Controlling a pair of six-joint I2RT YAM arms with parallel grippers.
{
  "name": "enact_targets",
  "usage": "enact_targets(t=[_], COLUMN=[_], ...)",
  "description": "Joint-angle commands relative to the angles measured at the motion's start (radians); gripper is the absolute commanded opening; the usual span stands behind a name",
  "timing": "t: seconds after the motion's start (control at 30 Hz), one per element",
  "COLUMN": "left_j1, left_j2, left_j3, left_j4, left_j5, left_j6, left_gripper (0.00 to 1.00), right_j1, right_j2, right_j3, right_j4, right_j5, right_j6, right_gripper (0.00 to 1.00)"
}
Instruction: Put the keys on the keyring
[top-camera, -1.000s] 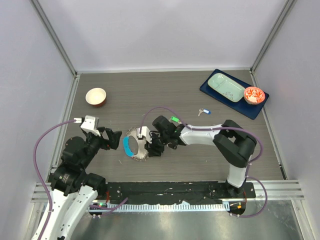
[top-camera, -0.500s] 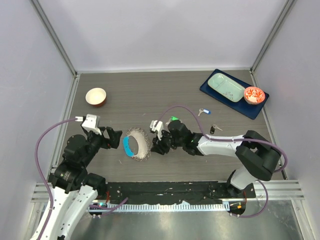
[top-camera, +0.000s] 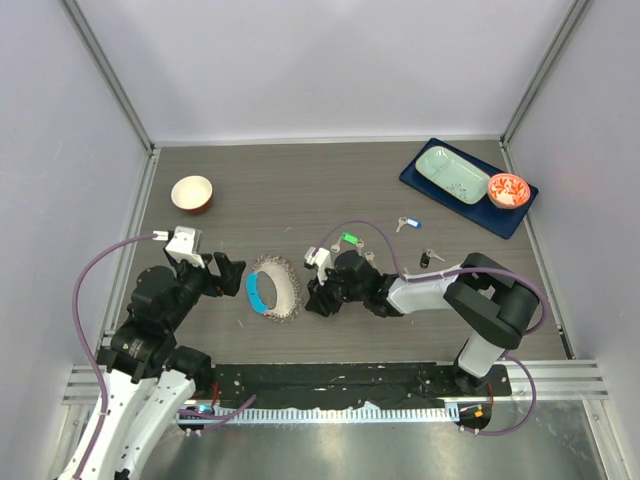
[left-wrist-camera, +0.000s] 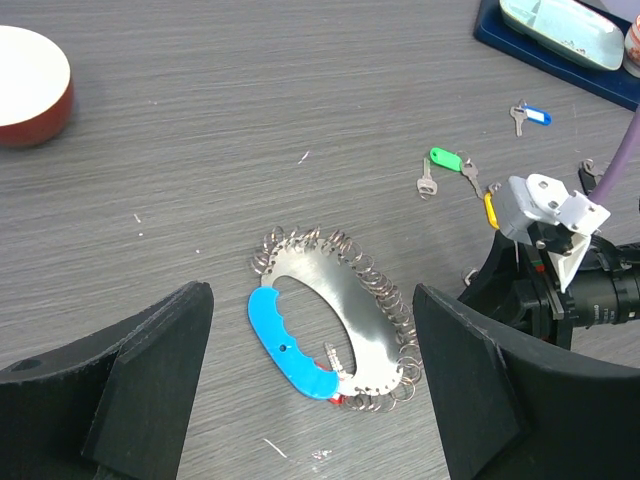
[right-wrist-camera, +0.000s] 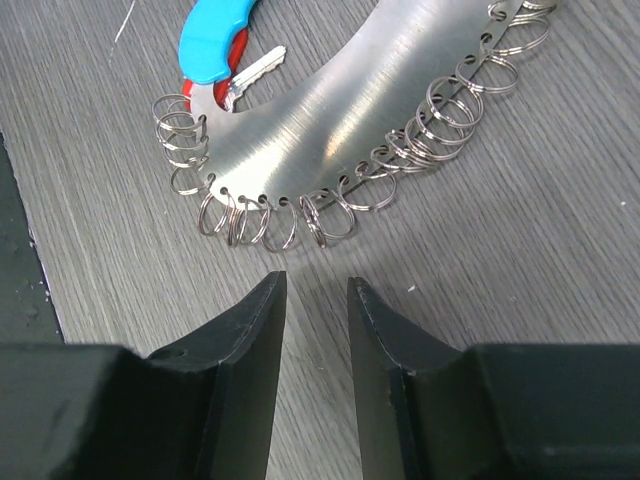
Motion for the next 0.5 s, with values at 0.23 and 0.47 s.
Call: enact_targets(t=[0.23,0.47], left_j1=[0.008,0.009], left_j2=[0.006,0.008], left_j3=[0.002,0.004], left_j4=[0.027,0.029], left_j5=[0.013,0.016], left_j6=[0.002,0.004], left_gripper=[0.85,0.85], right_j1=[0.021,0.026], right_j2=[0.086,0.12], right_j3=[0.119,0.145], right_j4=[0.008,-0.03], right_j5=[-0.039,-0.016], right_j6=[0.089,0.13], right_gripper=[0.36,0.34])
